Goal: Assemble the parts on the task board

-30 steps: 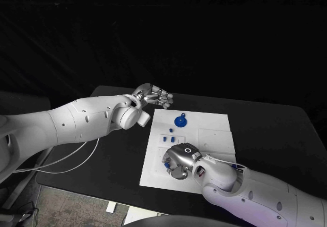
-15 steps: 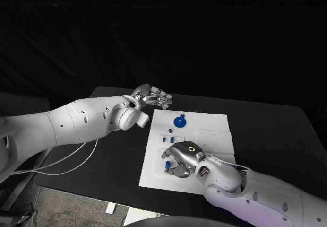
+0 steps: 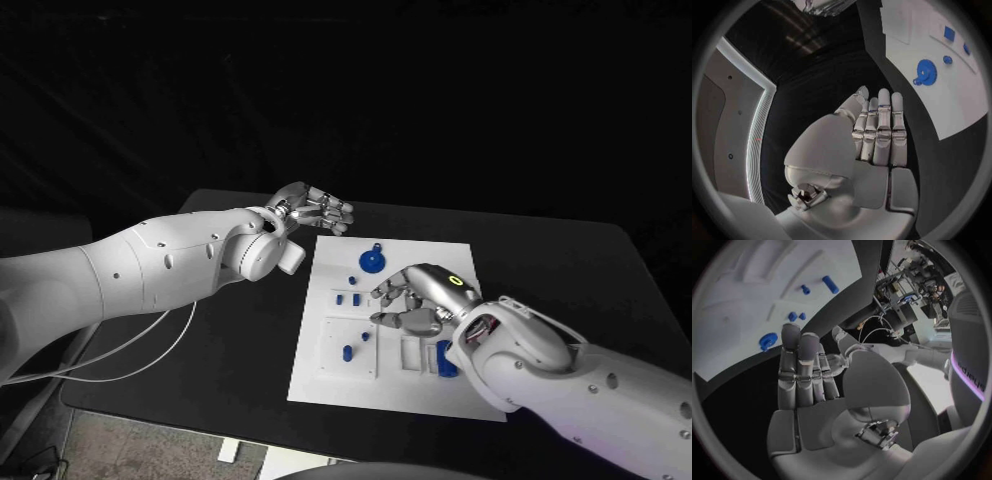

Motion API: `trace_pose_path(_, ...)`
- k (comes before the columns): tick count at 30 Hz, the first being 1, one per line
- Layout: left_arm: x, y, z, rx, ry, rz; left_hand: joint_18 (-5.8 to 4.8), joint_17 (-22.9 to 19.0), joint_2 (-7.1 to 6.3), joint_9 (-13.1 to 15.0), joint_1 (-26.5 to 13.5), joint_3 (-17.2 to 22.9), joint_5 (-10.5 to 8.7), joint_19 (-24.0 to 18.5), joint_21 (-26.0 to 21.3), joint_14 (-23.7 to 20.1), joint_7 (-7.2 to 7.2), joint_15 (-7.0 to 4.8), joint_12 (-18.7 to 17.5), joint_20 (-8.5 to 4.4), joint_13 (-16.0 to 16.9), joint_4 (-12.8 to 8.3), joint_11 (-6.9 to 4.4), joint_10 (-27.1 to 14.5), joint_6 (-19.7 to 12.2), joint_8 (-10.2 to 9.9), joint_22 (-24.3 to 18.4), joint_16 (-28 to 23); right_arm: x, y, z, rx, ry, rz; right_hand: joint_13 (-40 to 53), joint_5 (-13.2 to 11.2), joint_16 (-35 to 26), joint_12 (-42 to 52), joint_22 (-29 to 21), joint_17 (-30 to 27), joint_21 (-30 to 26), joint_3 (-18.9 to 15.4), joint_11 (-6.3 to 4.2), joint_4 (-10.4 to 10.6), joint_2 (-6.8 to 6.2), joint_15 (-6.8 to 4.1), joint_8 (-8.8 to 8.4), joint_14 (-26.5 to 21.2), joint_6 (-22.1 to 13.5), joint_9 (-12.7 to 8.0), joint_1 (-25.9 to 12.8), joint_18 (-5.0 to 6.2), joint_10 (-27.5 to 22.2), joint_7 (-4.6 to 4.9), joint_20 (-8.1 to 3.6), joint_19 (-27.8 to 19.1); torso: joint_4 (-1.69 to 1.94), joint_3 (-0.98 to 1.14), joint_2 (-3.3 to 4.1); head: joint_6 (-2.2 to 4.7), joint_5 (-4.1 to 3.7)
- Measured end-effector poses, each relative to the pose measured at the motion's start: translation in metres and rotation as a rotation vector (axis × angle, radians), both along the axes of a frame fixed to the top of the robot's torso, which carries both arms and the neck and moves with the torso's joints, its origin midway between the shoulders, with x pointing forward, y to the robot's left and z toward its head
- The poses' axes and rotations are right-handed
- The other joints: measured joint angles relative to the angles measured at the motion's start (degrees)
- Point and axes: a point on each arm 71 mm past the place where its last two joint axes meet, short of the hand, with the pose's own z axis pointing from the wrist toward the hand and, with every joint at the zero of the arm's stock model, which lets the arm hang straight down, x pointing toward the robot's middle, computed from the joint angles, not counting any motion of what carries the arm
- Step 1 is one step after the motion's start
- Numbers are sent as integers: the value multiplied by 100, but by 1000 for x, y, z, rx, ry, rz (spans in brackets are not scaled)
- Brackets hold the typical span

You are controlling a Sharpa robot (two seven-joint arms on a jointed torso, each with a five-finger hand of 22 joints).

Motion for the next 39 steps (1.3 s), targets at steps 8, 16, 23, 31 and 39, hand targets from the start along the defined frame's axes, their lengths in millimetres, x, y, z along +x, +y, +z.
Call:
trace_pose_path(8, -1, 5, -3, 9, 6, 6, 0, 0, 0, 0, 0, -15, 0, 0, 0, 0, 0, 0, 0, 0, 0, 15, 0, 0, 1, 0, -21, 0, 32, -67, 16, 41, 188, -162, 1998, 22, 104, 2191, 135, 198, 335, -483, -403, 60, 229, -282, -6, 4, 249, 34, -185, -317, 360, -155, -359, -9, -32, 14, -32, 55, -180)
trace_pose_path(16, -3, 6, -9, 16, 17, 7, 0, 4, 0, 0, 0, 5, 0, 0, 0, 0, 1, 0, 0, 0, 0, 35, 0, 0, 1, 0, -67, 0, 38, -112, 1, -46, 478, -278, 5057, -72, 861, 4935, 517, 1340, 1060, -259, -427, 542, 387, -302, -16, -53, 335, 352, -576, -358, -294, -212, -368, -1, -58, 42, -80, 81, -294)
trace_pose_path(23, -4, 9, -13, 18, 25, 12, 0, 4, 0, 0, 0, 5, 0, 0, 0, 0, 4, 0, 0, 0, 0, 35, 0, 0, 4, 0, -83, 0, 29, -129, -12, -152, 679, -347, 5774, -202, 1018, 5248, 717, 1832, 1407, -133, -422, 678, 358, -300, -16, -51, 307, 660, -974, -359, -109, -232, -367, -1, -76, 60, -115, 68, -353)
trace_pose_path(31, -4, 10, -14, 18, 27, 14, 0, 9, 2, 0, -2, 3, 0, 21, 0, 0, -11, 0, 0, 21, 0, 69, 3, -2, -11, 0, -150, 0, 16, -131, -24, -229, 793, -379, 6026, -465, 1077, 5283, 831, 2021, 1550, 93, -414, 1032, 152, -280, -16, -31, 270, 764, -1201, -359, -15, -237, -367, -1, -80, 58, -120, 16, -395)
trace_pose_path(39, -5, 10, -15, 14, 28, 14, 1, 15, -17, 0, -64, 5, 0, 62, 0, -5, -11, 5, 0, 20, 0, 147, 21, -21, -11, 0, -377, 0, 6, -128, -40, -285, 857, -401, 6177, -578, 1100, 5315, 885, 2130, 1587, 205, -392, 1336, -55, -259, -16, -9, 165, 792, -1202, -359, 23, -193, -366, 0, -74, 43, -120, -40, -427)
